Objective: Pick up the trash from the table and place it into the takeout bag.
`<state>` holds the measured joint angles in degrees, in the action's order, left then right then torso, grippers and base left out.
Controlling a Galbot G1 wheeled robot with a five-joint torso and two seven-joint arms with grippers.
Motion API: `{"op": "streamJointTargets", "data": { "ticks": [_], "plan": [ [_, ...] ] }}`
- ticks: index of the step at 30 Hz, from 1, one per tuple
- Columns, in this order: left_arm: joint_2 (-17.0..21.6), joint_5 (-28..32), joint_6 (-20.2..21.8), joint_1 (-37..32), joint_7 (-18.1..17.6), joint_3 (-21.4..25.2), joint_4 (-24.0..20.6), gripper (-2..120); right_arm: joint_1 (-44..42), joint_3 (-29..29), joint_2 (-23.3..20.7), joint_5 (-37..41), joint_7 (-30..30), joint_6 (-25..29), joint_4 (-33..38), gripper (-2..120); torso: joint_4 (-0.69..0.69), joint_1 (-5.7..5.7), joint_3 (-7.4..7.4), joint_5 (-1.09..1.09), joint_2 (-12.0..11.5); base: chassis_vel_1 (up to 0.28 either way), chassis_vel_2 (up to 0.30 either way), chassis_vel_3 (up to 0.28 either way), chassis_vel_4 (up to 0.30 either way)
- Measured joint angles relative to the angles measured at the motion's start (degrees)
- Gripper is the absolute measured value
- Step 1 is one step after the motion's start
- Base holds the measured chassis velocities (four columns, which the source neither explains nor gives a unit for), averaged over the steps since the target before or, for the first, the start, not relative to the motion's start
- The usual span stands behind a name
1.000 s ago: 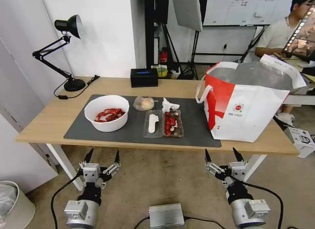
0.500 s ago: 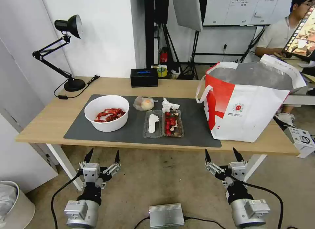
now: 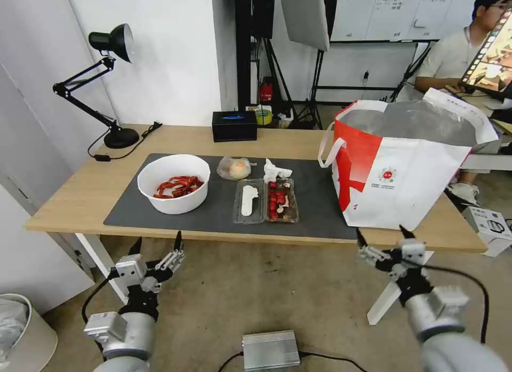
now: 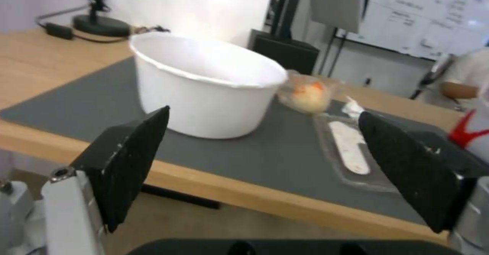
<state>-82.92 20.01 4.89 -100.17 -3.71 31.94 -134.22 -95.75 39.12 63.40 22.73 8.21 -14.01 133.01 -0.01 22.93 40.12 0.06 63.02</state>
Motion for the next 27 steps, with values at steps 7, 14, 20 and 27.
{"op": "streamJointTargets", "data": {
  "ticks": [7, 14, 20, 27],
  "plan": [
    [5.76, 9.74, 4.31, 2.84, -0.64, -0.55, 0.14, 100, -0.54, 0.01, -0.42, 3.16, -1.08, 0.82, 3.28, 100, 0.0, -0.01, -0.02, -0.07, 0.01, 0.0, 0.0, 0.0, 0.0],
    [12.73, 18.73, 6.03, 7.19, -0.44, 0.07, 3.34, 100, -0.1, -0.54, -1.24, 3.3, -1.6, 1.23, 2.96, 100, 0.0, -0.01, -0.02, -0.06, 0.01, 0.0, 0.0, 0.0, 0.0],
    [20.82, 24.42, 5.68, 11.56, 2.08, 0.32, 9.9, 100, 0.08, -0.86, -2.89, 3.78, -1.68, 2.24, 1.81, 100, 0.0, -0.01, -0.01, -0.07, 0.01, 0.0, 0.0, 0.0, 0.0],
    [27.61, 32.05, 6.54, 17.2, 3.31, -2.72, 15.5, 100, 0.96, -0.63, -4.32, 4.78, -1.55, 2.38, 0.97, 100, 0.01, -0.01, -0.01, -0.07, 0.0, 0.0, 0.0, 0.0, 0.0]
  ]
}}
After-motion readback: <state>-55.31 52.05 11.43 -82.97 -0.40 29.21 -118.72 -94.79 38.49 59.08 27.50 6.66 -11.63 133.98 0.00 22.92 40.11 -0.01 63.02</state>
